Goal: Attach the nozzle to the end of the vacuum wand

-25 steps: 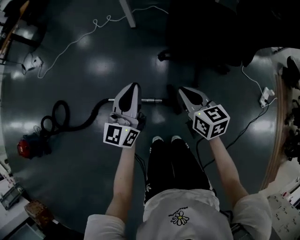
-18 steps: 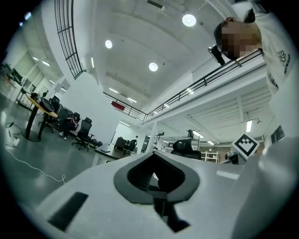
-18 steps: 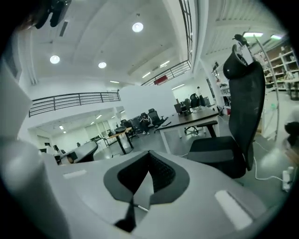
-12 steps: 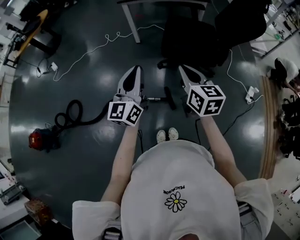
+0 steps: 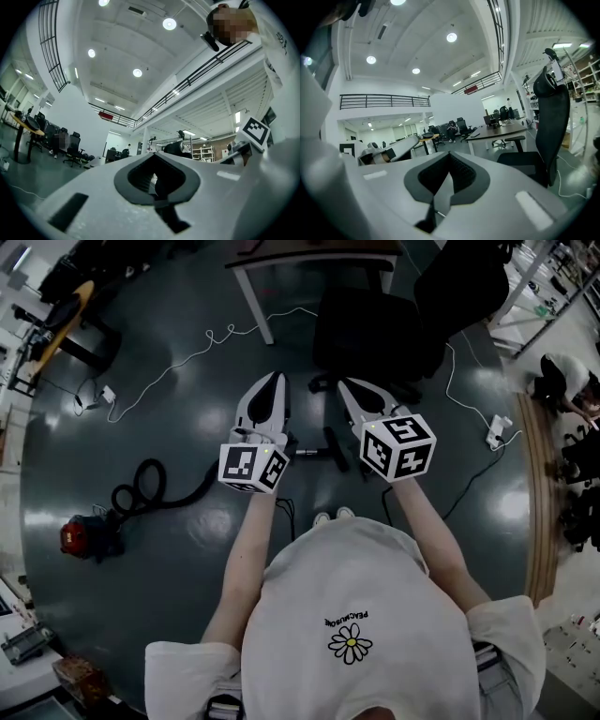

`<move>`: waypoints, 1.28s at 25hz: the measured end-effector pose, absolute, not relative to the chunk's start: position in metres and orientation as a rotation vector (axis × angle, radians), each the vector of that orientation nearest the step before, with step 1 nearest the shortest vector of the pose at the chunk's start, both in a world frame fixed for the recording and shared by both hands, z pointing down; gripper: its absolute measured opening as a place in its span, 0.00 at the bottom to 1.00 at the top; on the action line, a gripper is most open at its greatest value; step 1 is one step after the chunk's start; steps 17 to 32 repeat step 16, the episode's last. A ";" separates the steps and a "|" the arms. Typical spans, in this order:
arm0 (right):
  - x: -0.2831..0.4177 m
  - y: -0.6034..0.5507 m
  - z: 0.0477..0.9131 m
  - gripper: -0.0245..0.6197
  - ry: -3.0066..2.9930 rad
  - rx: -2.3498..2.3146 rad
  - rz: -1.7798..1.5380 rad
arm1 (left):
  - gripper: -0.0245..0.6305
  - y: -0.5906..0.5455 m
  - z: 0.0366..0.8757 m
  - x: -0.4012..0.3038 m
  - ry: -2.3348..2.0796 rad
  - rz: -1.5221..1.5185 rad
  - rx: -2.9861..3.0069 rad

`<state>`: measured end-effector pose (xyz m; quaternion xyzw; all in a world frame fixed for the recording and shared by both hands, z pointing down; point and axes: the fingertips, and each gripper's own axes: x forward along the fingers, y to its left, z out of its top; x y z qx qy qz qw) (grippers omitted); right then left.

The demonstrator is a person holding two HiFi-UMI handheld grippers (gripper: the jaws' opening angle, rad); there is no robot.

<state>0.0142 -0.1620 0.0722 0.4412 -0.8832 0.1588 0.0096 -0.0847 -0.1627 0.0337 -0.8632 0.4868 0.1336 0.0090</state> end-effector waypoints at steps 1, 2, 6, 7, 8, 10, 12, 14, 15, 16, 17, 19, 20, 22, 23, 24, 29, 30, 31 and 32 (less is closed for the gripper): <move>0.014 -0.162 0.070 0.05 -2.759 1.378 0.482 | 0.04 -0.162 0.033 -0.083 1.508 0.403 -2.698; 0.014 -0.162 0.069 0.05 -2.759 1.379 0.471 | 0.04 -0.162 0.032 -0.081 1.498 0.394 -2.700; 0.015 -0.163 0.065 0.05 -2.765 1.388 0.465 | 0.04 -0.162 0.030 -0.076 1.465 0.365 -2.710; 0.015 -0.163 0.065 0.05 -2.768 1.389 0.465 | 0.04 -0.162 0.031 -0.075 1.458 0.356 -2.713; 0.015 -0.163 0.065 0.05 -2.771 1.387 0.461 | 0.04 -0.162 0.032 -0.074 1.452 0.348 -2.715; 0.015 -0.163 0.064 0.05 -2.774 1.383 0.451 | 0.04 -0.162 0.033 -0.073 1.442 0.337 -2.721; 0.014 -0.163 0.063 0.05 -2.776 1.379 0.444 | 0.04 -0.161 0.033 -0.074 1.435 0.336 -2.726; 0.012 -0.163 0.062 0.05 -2.779 1.373 0.439 | 0.04 -0.161 0.033 -0.075 1.435 0.341 -2.728; 0.011 -0.164 0.062 0.05 -2.781 1.369 0.436 | 0.04 -0.161 0.033 -0.076 1.437 0.344 -2.728; 0.010 -0.164 0.062 0.05 -2.782 1.365 0.433 | 0.04 -0.161 0.034 -0.078 1.439 0.347 -2.727; 0.010 -0.164 0.062 0.05 -2.782 1.365 0.433 | 0.04 -0.161 0.034 -0.078 1.439 0.347 -2.727; 0.010 -0.164 0.062 0.05 -2.782 1.365 0.433 | 0.04 -0.161 0.034 -0.078 1.439 0.347 -2.727; 0.010 -0.164 0.062 0.05 -2.782 1.365 0.433 | 0.04 -0.161 0.034 -0.078 1.439 0.347 -2.727; 0.010 -0.164 0.062 0.05 -2.782 1.365 0.433 | 0.04 -0.161 0.034 -0.078 1.439 0.347 -2.727; 0.010 -0.164 0.062 0.05 -2.782 1.365 0.433 | 0.04 -0.161 0.034 -0.078 1.439 0.347 -2.727; 0.010 -0.164 0.062 0.05 -2.782 1.365 0.433 | 0.04 -0.161 0.034 -0.078 1.439 0.347 -2.727; 0.010 -0.164 0.062 0.05 -2.782 1.365 0.433 | 0.04 -0.161 0.034 -0.078 1.439 0.347 -2.727; 0.010 -0.164 0.062 0.05 -2.782 1.365 0.433 | 0.04 -0.161 0.034 -0.078 1.439 0.347 -2.727; 0.010 -0.164 0.062 0.05 -2.782 1.365 0.433 | 0.04 -0.161 0.034 -0.078 1.439 0.347 -2.727; 0.010 -0.164 0.062 0.05 -2.782 1.365 0.433 | 0.04 -0.161 0.034 -0.078 1.439 0.347 -2.727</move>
